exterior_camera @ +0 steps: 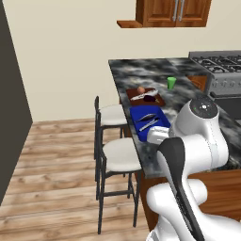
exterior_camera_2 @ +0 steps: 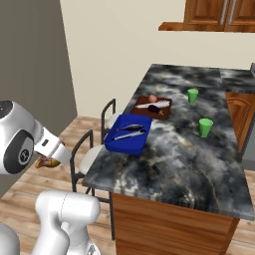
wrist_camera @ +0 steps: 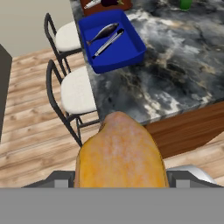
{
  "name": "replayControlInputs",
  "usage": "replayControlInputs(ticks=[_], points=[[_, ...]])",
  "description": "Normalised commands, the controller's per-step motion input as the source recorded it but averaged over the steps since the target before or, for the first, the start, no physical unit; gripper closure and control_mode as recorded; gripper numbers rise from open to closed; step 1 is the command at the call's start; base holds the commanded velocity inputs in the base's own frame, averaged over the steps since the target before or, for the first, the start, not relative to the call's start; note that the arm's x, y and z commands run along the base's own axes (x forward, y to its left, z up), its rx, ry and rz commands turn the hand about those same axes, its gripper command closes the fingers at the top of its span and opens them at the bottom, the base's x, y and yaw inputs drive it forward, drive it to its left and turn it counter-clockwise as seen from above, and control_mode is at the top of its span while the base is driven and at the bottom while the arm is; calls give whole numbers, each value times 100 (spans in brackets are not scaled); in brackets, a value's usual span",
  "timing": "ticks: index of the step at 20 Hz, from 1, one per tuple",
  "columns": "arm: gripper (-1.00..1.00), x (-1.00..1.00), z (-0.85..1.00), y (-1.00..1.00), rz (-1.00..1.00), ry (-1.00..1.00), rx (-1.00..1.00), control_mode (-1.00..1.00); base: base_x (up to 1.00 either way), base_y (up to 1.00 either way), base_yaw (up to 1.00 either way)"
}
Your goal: Gather the onion and eggplant from the fridge and place them on a tray on the dining counter. Then gather the fish and chicken drumstick from the fridge and place them on the other tray.
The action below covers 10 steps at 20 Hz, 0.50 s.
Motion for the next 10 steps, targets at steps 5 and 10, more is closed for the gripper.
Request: replayControlInputs(ticks=[5,10], points=[[100,0,0,0,0,0,0,100,27,-3,0],[100,5,0,-3,0,0,0,-100,22,-5,0]])
